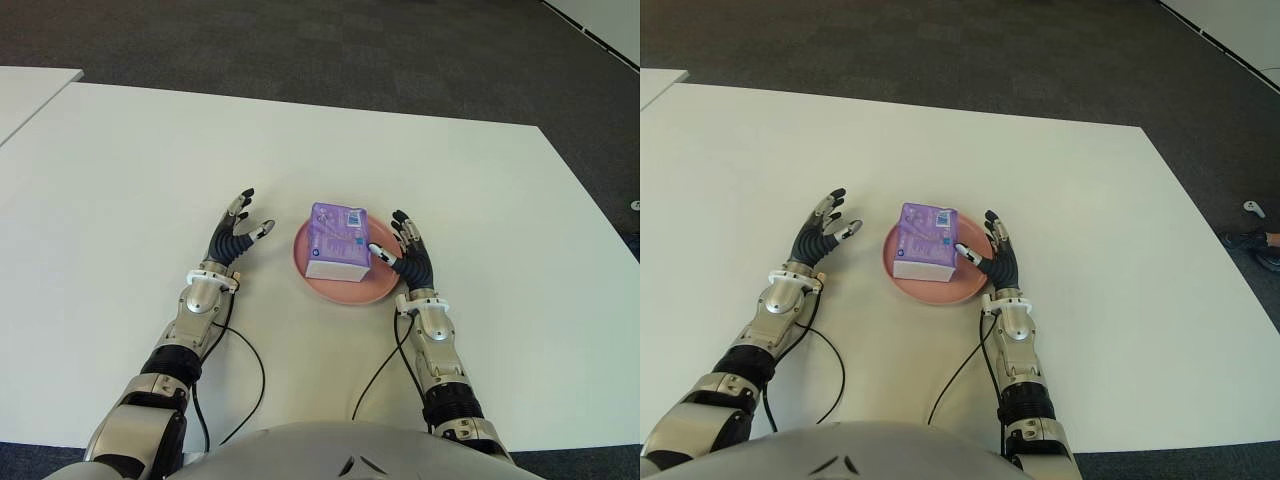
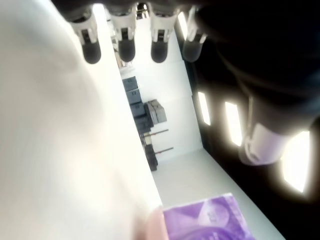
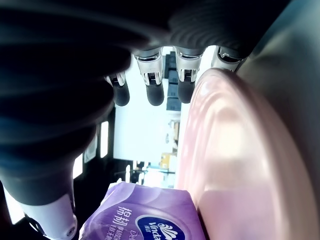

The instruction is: Put the tissue paper into the plate.

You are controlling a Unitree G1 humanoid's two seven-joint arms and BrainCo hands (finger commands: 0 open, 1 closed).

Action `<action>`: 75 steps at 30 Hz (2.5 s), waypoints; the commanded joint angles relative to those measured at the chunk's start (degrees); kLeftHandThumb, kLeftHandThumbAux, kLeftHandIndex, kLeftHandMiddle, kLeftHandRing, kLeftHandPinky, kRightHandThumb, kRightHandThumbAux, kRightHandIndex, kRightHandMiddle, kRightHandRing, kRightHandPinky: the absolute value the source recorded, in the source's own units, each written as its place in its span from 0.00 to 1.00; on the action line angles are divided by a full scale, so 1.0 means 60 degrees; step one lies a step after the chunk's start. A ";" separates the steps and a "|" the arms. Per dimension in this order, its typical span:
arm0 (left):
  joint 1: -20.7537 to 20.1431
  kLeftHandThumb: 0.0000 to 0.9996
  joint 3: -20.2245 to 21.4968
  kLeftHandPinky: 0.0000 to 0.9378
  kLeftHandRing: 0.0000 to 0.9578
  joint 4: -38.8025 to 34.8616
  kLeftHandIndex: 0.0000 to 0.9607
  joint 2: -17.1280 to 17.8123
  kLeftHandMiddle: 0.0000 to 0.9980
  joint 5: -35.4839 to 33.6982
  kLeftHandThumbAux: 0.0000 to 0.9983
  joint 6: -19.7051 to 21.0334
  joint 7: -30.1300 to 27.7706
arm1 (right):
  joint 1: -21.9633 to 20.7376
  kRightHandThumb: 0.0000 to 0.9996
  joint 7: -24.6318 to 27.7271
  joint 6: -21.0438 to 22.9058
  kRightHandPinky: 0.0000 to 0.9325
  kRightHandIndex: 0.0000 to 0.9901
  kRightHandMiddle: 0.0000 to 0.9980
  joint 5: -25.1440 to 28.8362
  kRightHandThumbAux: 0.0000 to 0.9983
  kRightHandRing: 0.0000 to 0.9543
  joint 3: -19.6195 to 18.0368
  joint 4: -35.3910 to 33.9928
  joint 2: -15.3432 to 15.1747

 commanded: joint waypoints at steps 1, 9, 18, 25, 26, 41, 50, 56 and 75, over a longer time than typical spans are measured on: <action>0.0489 0.00 -0.0166 0.00 0.00 0.0735 0.00 -0.0012 0.00 0.0274 0.58 -0.0369 0.0073 | 0.0576 0.00 0.0083 0.0584 0.02 0.01 0.03 0.0056 0.74 0.00 -0.0009 0.0498 -0.0005; 0.0295 0.00 0.0101 0.00 0.00 0.1263 0.00 -0.0365 0.00 -0.0213 0.57 -0.1486 -0.0026 | 0.0532 0.00 0.0052 0.0497 0.01 0.01 0.03 0.0005 0.73 0.00 -0.0043 0.0621 -0.0040; 0.0085 0.00 0.0569 0.00 0.00 0.1544 0.00 -0.0669 0.00 -0.0989 0.56 -0.1788 -0.0318 | 0.0520 0.00 0.0118 0.0575 0.00 0.00 0.01 0.0059 0.73 0.00 -0.0095 0.0696 -0.0121; 0.0348 0.00 0.0705 0.00 0.00 0.1049 0.00 -0.0728 0.00 -0.0752 0.54 -0.1490 0.0203 | 0.0429 0.00 0.0122 0.0549 0.00 0.00 0.01 0.0084 0.74 0.00 -0.0132 0.0955 -0.0121; 0.0402 0.00 0.0701 0.00 0.00 0.0939 0.00 -0.0741 0.00 -0.0727 0.54 -0.1472 0.0246 | 0.0421 0.00 0.0117 0.0544 0.00 0.00 0.01 0.0081 0.74 0.00 -0.0136 0.0981 -0.0121; 0.1107 0.00 0.0608 0.00 0.01 -0.0932 0.00 -0.0892 0.03 -0.0934 0.53 -0.1153 -0.0081 | 0.0376 0.00 0.0047 0.0477 0.00 0.00 0.00 0.0030 0.74 0.00 -0.0143 0.1133 -0.0137; 0.1911 0.00 0.0632 0.00 0.00 -0.2841 0.00 -0.0877 0.03 -0.0730 0.54 0.0684 0.0079 | 0.0344 0.00 0.0085 0.0452 0.00 0.00 0.00 0.0050 0.75 0.00 -0.0124 0.1223 -0.0129; 0.2303 0.00 0.0495 0.00 0.00 -0.4003 0.00 -0.0763 0.04 -0.1081 0.52 0.1887 -0.0545 | 0.0320 0.00 0.0090 0.0434 0.00 0.00 0.00 0.0103 0.74 0.00 -0.0137 0.1259 -0.0078; 0.2987 0.00 0.0364 0.00 0.00 -0.6136 0.00 -0.0547 0.00 -0.1255 0.48 0.4461 -0.1287 | 0.0421 0.00 -0.0028 0.0407 0.00 0.00 0.00 0.0005 0.73 0.00 -0.0079 0.1144 -0.0040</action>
